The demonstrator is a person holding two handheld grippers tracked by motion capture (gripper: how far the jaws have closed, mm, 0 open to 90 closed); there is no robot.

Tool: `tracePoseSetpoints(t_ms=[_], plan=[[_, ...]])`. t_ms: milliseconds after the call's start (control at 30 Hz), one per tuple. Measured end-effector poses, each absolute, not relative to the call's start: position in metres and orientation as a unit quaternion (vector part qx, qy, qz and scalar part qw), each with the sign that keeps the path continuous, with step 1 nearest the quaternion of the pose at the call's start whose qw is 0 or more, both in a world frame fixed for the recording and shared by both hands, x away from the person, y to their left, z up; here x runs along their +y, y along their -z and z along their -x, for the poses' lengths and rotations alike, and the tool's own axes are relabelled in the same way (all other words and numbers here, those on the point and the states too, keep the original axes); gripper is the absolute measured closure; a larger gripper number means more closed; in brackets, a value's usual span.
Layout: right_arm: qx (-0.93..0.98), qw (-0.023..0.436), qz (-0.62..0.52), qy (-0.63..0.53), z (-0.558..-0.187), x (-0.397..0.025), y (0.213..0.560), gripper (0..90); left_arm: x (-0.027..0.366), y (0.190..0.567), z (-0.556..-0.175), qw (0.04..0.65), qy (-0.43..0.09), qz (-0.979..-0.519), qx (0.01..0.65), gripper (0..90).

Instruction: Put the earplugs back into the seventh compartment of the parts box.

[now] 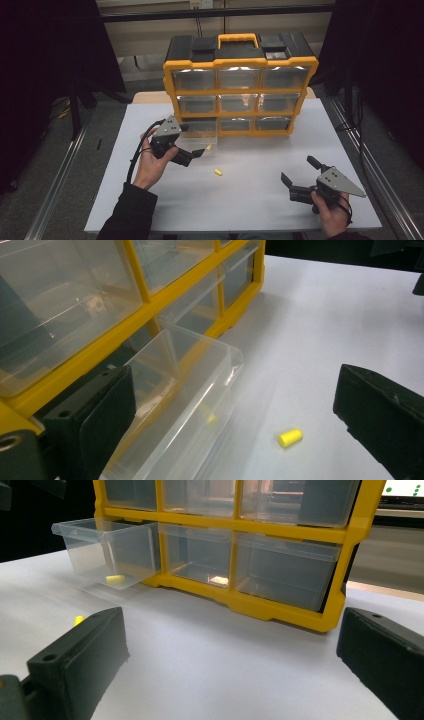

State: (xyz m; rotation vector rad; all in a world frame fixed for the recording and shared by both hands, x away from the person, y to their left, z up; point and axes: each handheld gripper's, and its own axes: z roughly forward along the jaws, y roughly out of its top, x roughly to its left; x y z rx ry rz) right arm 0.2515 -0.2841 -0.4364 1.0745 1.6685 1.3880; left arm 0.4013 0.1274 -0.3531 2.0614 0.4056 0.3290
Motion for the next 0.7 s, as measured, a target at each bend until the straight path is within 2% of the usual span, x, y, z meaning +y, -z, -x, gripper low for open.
tracePoseSetpoints(t_ms=[433, 700], plan=[[0.645, 0.352, -0.414, -0.537, -0.251, -0.284, 0.436, 0.0, 0.120, 0.359, -0.385, 0.507, -0.102, -0.848, 0.114, 6.2], [0.645, 0.351, -0.413, -0.538, -0.251, -0.284, 0.436, 0.0, 0.106, 0.368, -0.381, 0.492, -0.048, -0.865, 0.091, 6.9]])
